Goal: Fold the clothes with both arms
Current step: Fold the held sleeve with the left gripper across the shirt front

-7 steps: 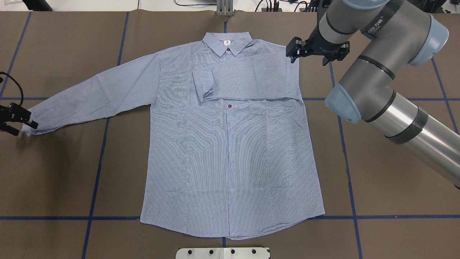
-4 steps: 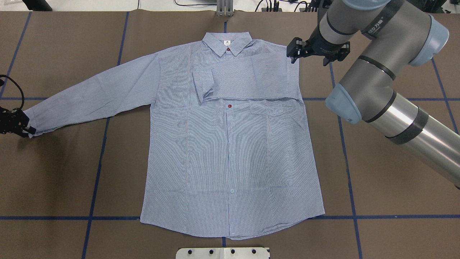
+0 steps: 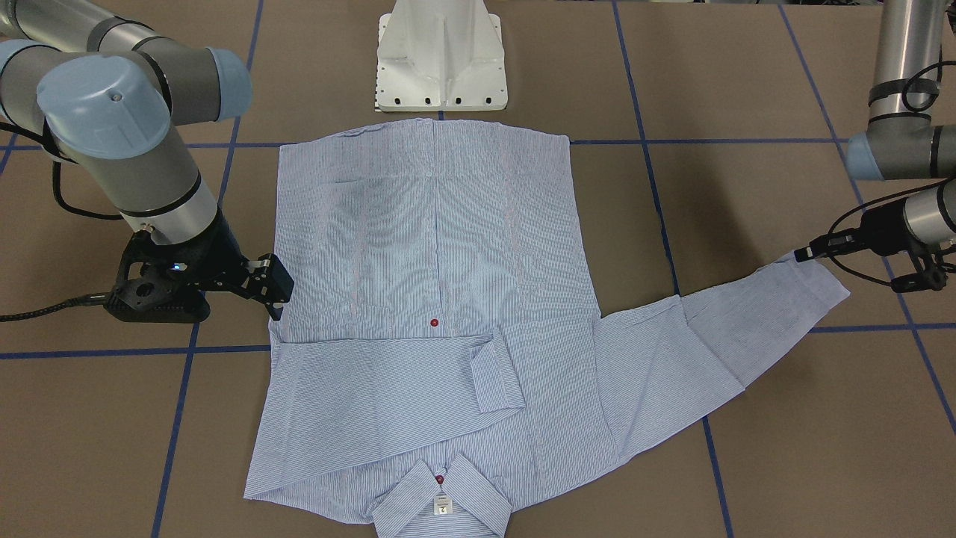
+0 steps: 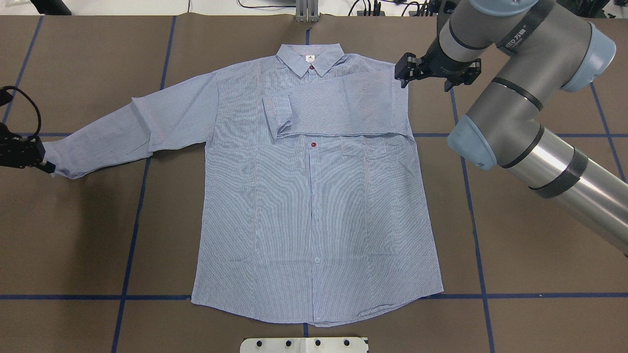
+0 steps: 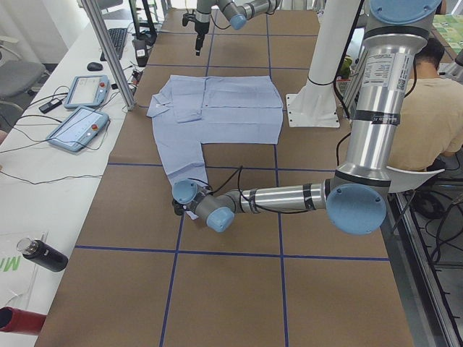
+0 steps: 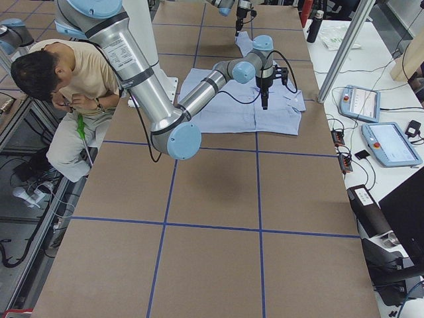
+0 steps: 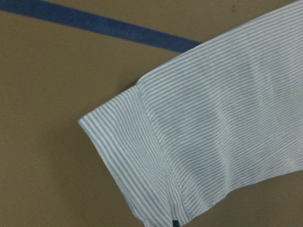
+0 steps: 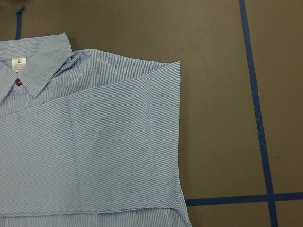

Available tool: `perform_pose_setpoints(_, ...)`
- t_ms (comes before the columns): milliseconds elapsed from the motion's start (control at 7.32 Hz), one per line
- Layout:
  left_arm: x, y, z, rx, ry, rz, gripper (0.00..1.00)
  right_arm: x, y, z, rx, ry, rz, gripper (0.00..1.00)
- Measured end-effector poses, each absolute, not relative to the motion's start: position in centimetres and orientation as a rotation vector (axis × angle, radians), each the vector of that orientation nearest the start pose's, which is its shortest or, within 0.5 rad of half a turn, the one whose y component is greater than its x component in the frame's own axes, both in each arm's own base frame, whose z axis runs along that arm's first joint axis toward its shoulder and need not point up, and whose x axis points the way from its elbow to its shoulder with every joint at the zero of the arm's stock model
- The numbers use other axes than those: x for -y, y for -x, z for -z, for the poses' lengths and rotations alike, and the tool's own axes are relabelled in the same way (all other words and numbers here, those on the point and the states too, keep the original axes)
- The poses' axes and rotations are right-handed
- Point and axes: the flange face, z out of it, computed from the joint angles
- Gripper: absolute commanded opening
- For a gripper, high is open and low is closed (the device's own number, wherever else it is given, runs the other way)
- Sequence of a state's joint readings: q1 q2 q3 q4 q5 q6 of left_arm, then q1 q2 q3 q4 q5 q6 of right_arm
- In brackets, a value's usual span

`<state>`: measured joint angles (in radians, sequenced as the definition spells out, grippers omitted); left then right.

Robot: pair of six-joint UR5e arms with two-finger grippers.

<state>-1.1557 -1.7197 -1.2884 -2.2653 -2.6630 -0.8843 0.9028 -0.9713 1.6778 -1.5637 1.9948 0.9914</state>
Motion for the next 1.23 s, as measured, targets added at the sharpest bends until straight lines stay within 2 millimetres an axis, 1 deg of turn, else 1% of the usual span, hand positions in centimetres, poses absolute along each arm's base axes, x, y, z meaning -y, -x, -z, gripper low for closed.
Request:
perform_pose_setpoints(137, 55.4, -19.5, -57.7, -1.166, 0.241, 0.154, 0.00, 58.8, 33.7, -27.2, 0.780, -0.176, -0.141, 1.00)
perform_pose_setpoints(273, 58.0, -20.8, -52.8, -1.190, 0.245, 0.203, 0.00, 59.2, 32.6, -28.6, 0.769, -0.170, -0.128, 1.00)
perform_pose_setpoints(410, 60.5, -22.3, -47.6, -1.215, 0.255, 0.252, 0.00, 59.4, 31.5, -30.0, 0.761, -0.158, -0.124, 1.00)
perform_pose_setpoints(547, 62.3, -24.0, -42.3, -1.240, 0.278, 0.297, 0.00, 59.7, 30.4, -31.2, 0.754, -0.147, -0.127, 1.00)
perform_pose_setpoints(683, 63.3, -27.0, -37.0, -1.257, 0.310, 0.341, 0.00, 60.1, 29.1, -32.4, 0.747, -0.139, -0.130, 1.00)
perform_pose_setpoints(820, 63.4, -30.8, -32.0, -1.264, 0.336, 0.382, 0.00, 60.5, 27.7, -33.7, 0.741, -0.132, -0.125, 1.00)
perform_pose_setpoints(1093, 62.4, -39.6, -22.6, -1.280, 0.361, 0.453, 0.00, 61.1, 24.4, -36.7, 0.734, -0.110, -0.110, 1.00)
perform_pose_setpoints(1230, 62.1, -44.0, -18.4, -1.287, 0.358, 0.485, 0.00, 61.2, 23.2, -37.8, 0.733, -0.101, -0.104, 1.00)
